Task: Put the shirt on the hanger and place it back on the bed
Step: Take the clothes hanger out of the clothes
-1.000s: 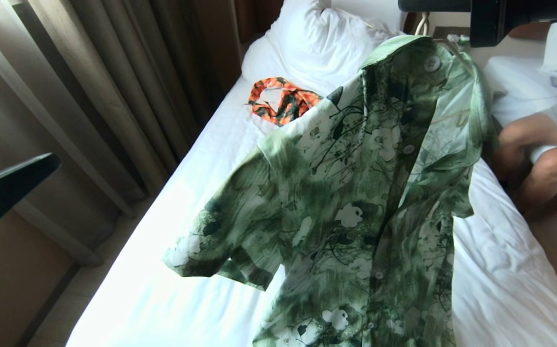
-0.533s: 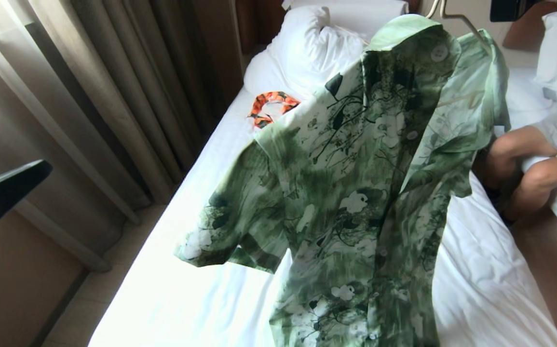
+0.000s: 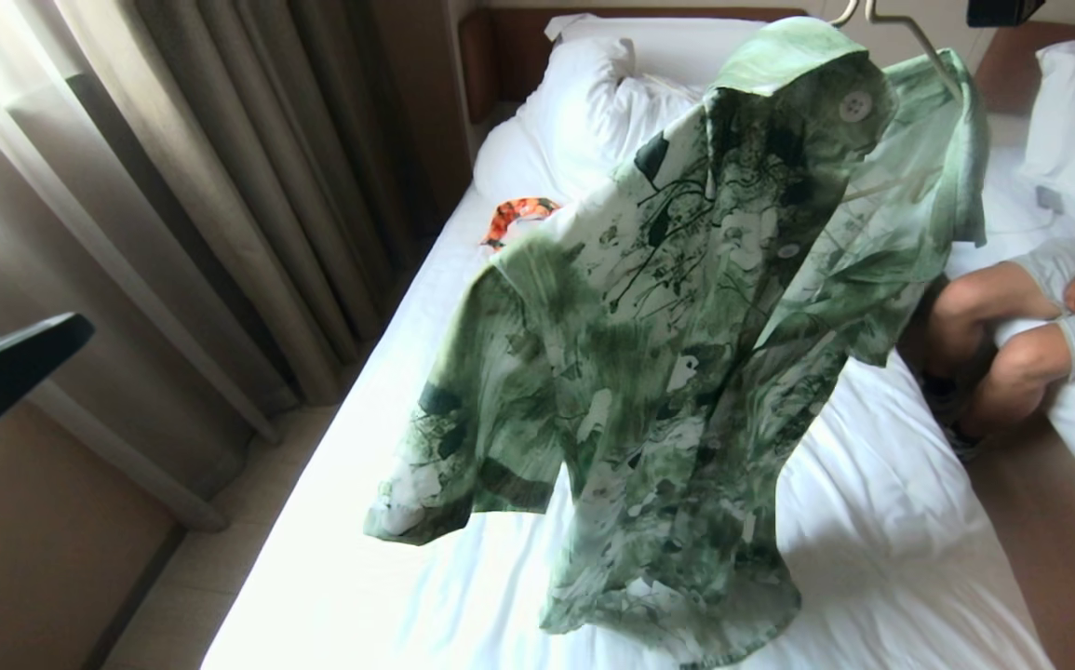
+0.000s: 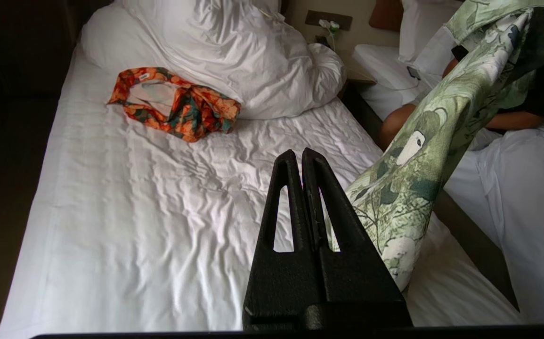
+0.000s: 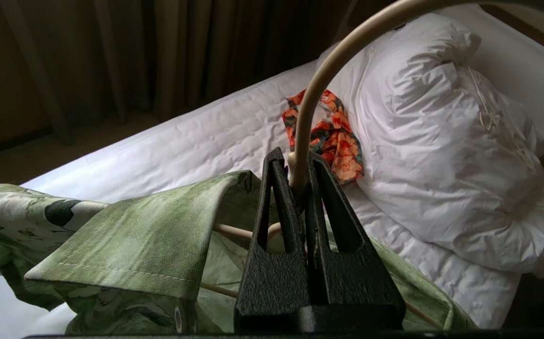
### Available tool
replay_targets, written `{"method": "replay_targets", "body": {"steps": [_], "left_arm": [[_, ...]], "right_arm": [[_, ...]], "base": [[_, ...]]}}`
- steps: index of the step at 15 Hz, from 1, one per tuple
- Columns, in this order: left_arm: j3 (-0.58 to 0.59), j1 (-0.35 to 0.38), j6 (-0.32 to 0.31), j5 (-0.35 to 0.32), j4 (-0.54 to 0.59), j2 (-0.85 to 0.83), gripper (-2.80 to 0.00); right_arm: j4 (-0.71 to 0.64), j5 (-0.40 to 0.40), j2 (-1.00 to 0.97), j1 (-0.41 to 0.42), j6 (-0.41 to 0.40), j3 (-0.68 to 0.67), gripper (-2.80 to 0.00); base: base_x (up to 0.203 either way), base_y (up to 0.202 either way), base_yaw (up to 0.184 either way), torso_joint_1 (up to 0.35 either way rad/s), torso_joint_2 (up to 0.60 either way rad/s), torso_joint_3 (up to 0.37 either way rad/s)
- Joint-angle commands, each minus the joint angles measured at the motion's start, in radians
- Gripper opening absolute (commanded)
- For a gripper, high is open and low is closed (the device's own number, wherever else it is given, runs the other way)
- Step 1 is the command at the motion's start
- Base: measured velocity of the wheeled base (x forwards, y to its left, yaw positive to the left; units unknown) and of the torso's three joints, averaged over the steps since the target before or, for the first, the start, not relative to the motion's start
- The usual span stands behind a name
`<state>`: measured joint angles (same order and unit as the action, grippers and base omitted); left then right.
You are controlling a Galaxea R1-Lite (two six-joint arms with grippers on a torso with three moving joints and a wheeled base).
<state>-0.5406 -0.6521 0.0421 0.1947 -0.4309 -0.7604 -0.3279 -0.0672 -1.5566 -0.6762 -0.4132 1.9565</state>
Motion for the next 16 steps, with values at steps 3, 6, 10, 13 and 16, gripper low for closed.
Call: {"method": "replay_targets", "body": {"steps": [3, 6, 10, 13, 16], "left_arm": [[-0.019, -0.002, 0.001, 0.002, 0.013, 0.0, -2.8], [-0.069, -0.007, 0.001, -0.057, 0.121, -0.008, -2.8], [-0.134, -0.007, 0.002, -0.118, 0.153, -0.134, -2.8], [-0.165, -0.007, 0.003, -0.171, 0.121, -0.268, -2.8], [-0.163, -0.007, 0.005, -0.194, 0.0, -0.42, -2.8]], "right_arm": [[-0.002, 0.003, -0.002, 0.018, -0.003, -0.001, -2.8], [-0.004, 0.015, -0.009, 0.053, -0.001, -0.003, -2.8], [0.024, -0.121, -0.053, 0.057, 0.001, 0.002, -2.8], [0.03, -0.157, -0.086, 0.062, 0.057, 0.001, -2.8], [0.032, -0.161, -0.108, 0.076, 0.077, 0.001, -2.8]], "base": [[0.0, 0.0, 0.0, 0.15, -0.35, -0.203], [0.0, 0.0, 0.0, 0.031, -0.08, -0.036], [0.0, 0.0, 0.0, 0.0, 0.0, 0.0], [0.0, 0.0, 0.0, 0.0, 0.0, 0.0], [0.0, 0.0, 0.0, 0.0, 0.0, 0.0]]}}
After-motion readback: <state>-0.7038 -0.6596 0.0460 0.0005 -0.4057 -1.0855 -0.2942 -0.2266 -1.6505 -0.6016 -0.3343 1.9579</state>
